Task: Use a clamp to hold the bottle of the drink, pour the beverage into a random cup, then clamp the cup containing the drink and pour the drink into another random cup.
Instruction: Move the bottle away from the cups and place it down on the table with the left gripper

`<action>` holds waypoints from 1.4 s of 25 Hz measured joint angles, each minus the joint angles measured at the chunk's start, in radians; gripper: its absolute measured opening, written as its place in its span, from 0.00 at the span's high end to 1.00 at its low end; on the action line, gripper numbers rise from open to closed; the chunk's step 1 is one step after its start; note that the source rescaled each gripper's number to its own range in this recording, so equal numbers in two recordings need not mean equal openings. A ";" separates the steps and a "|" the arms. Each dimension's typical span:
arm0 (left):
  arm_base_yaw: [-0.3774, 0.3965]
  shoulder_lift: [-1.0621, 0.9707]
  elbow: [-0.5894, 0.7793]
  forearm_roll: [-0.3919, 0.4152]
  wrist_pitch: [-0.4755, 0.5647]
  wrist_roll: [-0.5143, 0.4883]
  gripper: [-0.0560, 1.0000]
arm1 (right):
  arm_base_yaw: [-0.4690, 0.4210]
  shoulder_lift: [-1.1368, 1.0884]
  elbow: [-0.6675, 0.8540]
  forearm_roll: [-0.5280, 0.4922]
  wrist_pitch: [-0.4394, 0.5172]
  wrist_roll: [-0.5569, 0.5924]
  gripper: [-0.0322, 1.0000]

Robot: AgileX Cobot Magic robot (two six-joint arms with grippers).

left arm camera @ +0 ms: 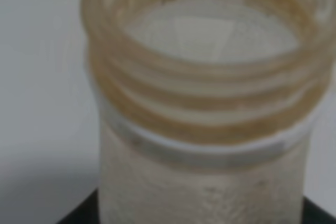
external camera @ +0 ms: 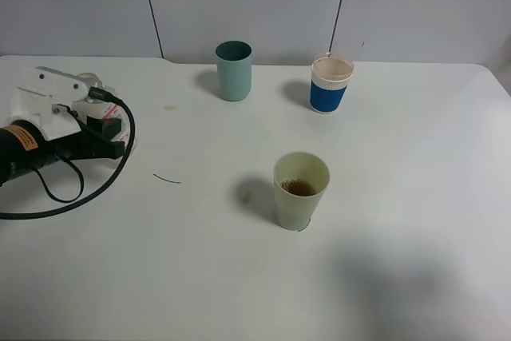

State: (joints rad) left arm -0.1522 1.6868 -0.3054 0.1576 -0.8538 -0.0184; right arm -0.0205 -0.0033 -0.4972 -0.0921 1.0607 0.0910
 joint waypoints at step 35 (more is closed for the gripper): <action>0.008 0.111 0.027 0.041 -0.148 -0.012 0.09 | 0.000 0.000 0.000 0.000 0.000 0.000 0.00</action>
State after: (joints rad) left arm -0.1445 1.7975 -0.2782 0.1985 -1.0018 -0.0306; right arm -0.0205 -0.0033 -0.4972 -0.0921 1.0607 0.0910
